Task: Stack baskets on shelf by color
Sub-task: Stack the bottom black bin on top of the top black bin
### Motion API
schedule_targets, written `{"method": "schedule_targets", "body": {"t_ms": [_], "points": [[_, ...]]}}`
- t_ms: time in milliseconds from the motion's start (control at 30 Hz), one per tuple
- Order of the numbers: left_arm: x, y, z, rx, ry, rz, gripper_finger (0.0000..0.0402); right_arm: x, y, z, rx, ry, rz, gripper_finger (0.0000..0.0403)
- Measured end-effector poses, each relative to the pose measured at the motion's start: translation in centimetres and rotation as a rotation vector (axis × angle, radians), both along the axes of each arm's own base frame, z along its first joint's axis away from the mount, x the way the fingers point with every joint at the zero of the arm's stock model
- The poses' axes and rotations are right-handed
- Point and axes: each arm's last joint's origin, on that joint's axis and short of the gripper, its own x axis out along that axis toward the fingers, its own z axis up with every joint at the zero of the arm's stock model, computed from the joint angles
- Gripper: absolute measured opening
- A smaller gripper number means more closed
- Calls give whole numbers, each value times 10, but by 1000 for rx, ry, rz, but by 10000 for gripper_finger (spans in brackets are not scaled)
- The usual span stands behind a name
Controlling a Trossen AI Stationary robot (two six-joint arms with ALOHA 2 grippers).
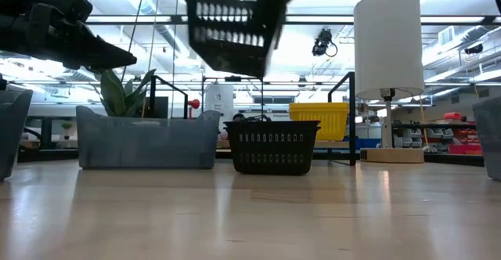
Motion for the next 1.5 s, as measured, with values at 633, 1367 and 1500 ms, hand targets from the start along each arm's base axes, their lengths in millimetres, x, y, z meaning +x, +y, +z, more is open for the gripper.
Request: {"method": "schedule_targets", "body": {"t_ms": [633,1367,1500], "points": [[0,0,0,0,0,1,121,-12,-28,-59,-1,154,-173,10],[0,0,0,0,0,0,121,-11,-28,-64,28,147,-165,61],[0,0,0,0,0,0,121,-11,-27,-64,36,157,-152,77]]}}
